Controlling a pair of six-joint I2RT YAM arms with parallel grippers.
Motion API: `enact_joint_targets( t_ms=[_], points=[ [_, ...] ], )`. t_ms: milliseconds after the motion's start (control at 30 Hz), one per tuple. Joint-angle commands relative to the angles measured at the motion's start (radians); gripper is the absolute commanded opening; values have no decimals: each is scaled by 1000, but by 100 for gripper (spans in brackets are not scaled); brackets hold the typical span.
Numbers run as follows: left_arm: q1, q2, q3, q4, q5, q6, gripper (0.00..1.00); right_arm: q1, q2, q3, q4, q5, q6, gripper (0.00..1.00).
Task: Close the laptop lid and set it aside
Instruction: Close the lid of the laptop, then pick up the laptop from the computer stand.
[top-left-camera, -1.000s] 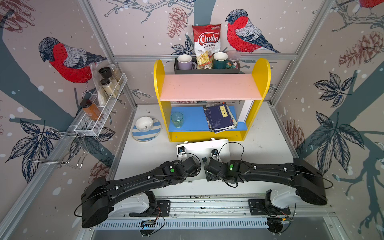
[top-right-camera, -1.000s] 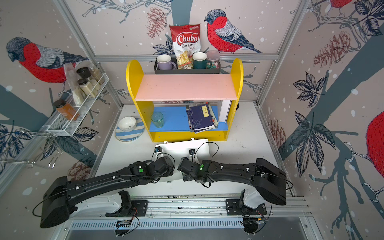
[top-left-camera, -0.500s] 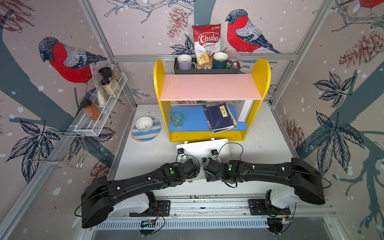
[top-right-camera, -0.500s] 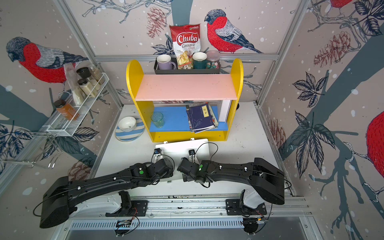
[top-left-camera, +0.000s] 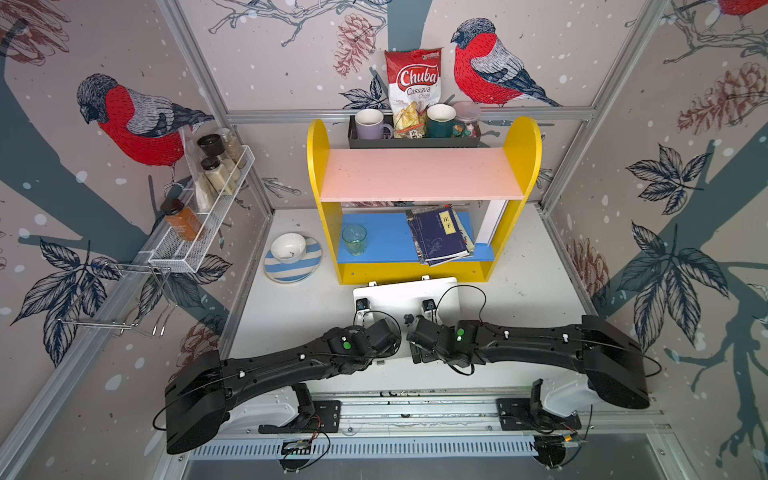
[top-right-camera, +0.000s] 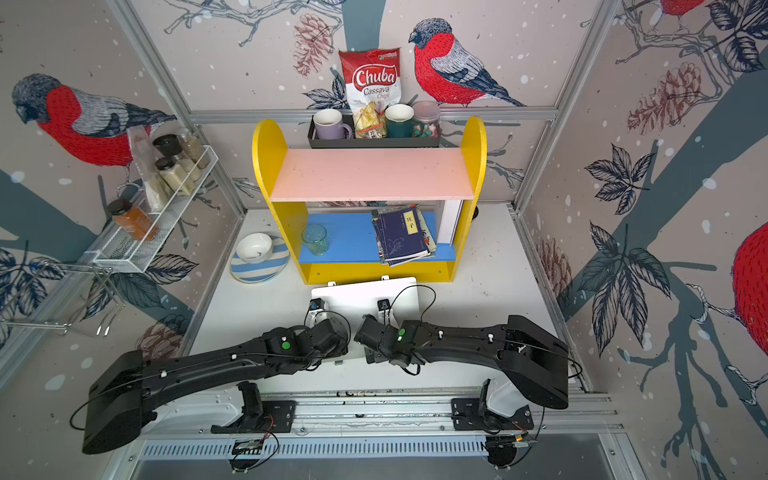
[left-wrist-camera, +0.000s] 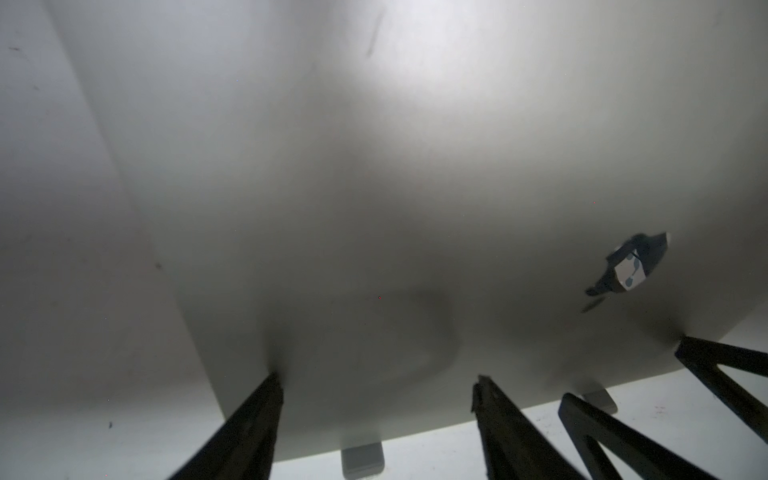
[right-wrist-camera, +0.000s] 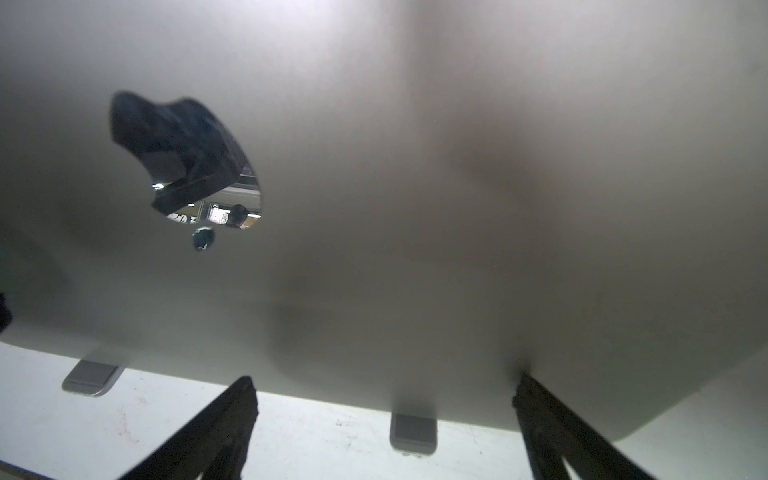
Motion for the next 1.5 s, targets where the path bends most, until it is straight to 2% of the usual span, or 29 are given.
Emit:
enact_joint_targets(
  t_ms=[0, 267, 400, 467, 567, 667, 800, 900, 1033, 1100, 1233, 1467],
  points=[
    [4, 2, -3, 20, -10, 14, 73, -8, -3, -9, 32, 12, -25, 96],
    [4, -162, 46, -48, -49, 99, 73, 4, -130, -34, -2, 62, -42, 96],
    [3, -274, 65, -117, -114, 152, 73, -14, -272, -66, -41, 100, -63, 97],
    [4, -328, 55, -133, -140, 178, 74, -50, -364, -103, -38, 79, -83, 97],
    [4, -407, 9, -100, -143, 222, 76, -149, -512, -183, 8, -8, -134, 97],
    [4, -492, -76, -8, -111, 261, 77, -288, -648, -255, 57, -152, -217, 95],
    [4, -626, -228, 137, -94, 287, 77, -470, -819, -358, 137, -312, -327, 91],
    [4, -748, -336, 241, -73, 318, 81, -627, -914, -425, 213, -438, -347, 88],
    [15, -915, -441, 303, -66, 351, 77, -856, -894, -485, 354, -705, -304, 75],
    [29, -977, -479, 331, -48, 362, 76, -927, -838, -508, 431, -819, -275, 73],
    [69, -1062, -540, 397, 36, 369, 76, -969, -724, -519, 536, -945, -296, 72],
    [243, -1014, -559, 504, 308, 346, 75, -979, -646, -568, 681, -972, -307, 70]
  ],
)
